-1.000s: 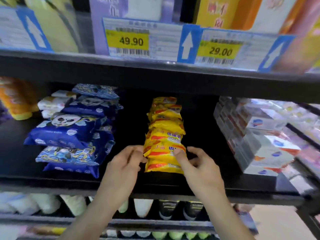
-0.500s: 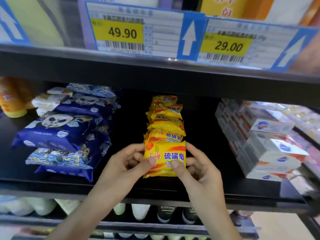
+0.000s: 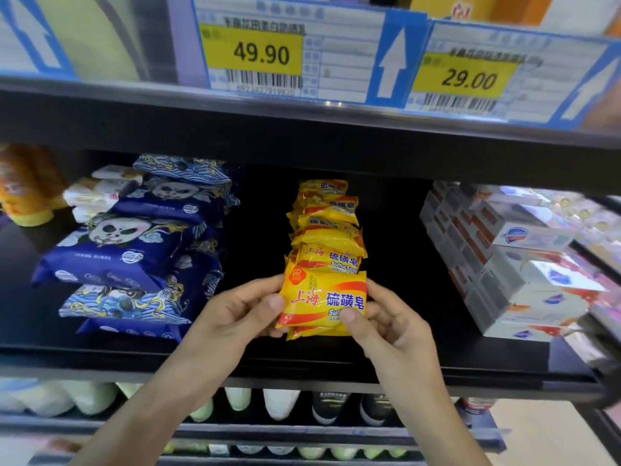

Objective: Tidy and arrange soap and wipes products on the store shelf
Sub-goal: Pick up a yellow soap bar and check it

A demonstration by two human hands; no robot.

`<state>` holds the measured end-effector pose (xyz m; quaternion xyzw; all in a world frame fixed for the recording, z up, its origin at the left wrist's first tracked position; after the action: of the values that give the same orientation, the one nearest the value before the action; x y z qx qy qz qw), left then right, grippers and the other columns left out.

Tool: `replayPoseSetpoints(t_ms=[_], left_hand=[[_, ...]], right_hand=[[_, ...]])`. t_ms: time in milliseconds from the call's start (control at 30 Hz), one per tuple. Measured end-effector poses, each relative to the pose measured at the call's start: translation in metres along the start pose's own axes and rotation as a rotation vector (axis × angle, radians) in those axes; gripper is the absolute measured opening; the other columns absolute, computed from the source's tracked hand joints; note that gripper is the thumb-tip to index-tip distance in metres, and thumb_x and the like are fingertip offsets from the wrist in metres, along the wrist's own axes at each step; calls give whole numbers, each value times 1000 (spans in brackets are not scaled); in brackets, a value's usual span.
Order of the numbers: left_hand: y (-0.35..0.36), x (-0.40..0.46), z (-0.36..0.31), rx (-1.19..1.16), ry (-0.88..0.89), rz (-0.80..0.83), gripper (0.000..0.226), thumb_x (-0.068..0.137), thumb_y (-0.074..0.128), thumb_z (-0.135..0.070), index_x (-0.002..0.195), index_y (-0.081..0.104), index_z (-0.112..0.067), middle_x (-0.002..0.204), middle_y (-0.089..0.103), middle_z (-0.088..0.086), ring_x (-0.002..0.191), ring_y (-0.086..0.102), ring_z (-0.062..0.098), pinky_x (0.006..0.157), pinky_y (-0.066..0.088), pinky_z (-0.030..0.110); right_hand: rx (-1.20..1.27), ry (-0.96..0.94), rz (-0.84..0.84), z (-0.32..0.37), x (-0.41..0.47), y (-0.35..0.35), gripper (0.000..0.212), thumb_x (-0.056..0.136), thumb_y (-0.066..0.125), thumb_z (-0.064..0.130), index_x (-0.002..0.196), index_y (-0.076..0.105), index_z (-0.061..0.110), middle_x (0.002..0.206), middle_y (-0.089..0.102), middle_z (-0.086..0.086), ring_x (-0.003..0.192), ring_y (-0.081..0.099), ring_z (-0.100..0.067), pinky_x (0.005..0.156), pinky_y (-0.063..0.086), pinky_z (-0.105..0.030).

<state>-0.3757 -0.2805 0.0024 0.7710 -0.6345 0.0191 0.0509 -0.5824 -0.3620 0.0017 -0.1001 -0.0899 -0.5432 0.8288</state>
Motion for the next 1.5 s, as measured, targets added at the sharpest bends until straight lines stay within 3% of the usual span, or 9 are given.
replayPoseSetpoints(t_ms=[200,367,500,967,1067,1233,1333,1400,1500], left_hand=[[4,0,-1,23,10,-32,39,89,63,-40,127,74,-37,81,61,-2,76,58,7,77,52,17],[10,0,-2,24,41,-39,35,84,76,-42,118,75,-38,92,69,-4,88,67,12,86,54,16],[11,0,-1,46,49,-10,40,84,80,-46,123,69,-41,120,75,0,109,72,18,93,55,18],[9,-1,0,-37,75,-90,28,89,80,-23,115,71,-29,121,75,5,110,74,24,91,60,26],[9,-2,0,-34,97,-68,31,91,77,-21,120,70,-29,122,74,5,111,73,23,92,58,23],[9,-2,0,5,118,-62,33,90,75,-18,118,70,-34,121,74,2,112,71,20,90,57,21],[11,-2,-1,20,114,-28,34,90,75,-19,120,70,-33,122,73,3,113,71,20,92,57,21],[11,-2,-1,24,113,-23,35,88,76,-19,120,70,-33,121,74,4,112,71,20,91,57,22],[12,-2,-1,13,112,-40,40,82,78,-24,120,70,-34,120,75,4,112,72,18,89,57,20]], right_hand=[[8,-10,-7,-3,-1,-3,42,83,79,36,122,67,48,92,76,-2,81,59,-36,75,55,-29],[8,-31,5,-4,-3,-4,46,84,80,34,125,65,45,97,77,-6,88,62,-38,82,55,-41],[-18,-49,30,-2,-4,-4,46,83,80,41,125,62,49,97,77,-2,82,63,-28,79,55,-34],[-48,-4,27,-2,-2,-2,54,74,75,69,121,66,45,79,54,-4,75,54,-30,73,54,-35],[-29,-7,-21,-3,0,-2,53,74,77,62,123,68,42,78,56,-4,76,55,-36,74,56,-39],[-109,-31,40,-2,-2,-6,51,78,78,53,126,67,43,103,67,9,60,45,-11,60,46,-22],[-75,-17,77,-3,-2,-7,48,87,81,38,131,63,46,115,72,5,59,43,-28,59,50,-32],[-53,-20,84,-3,-2,-7,40,91,77,29,128,66,40,112,73,1,64,48,-41,60,49,-50],[-47,-28,84,-1,-4,-5,26,93,74,30,117,69,37,93,72,-10,58,56,-27,55,49,-34]])
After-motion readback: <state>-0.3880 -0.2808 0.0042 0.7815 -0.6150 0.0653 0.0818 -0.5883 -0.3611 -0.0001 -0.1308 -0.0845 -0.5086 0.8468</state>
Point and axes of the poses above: each hand's wrist, its own x-axis towards the middle knuckle, its own y-axis out of the palm, z = x × y, the point moved 2 cm from there along x, towards the middle knuckle
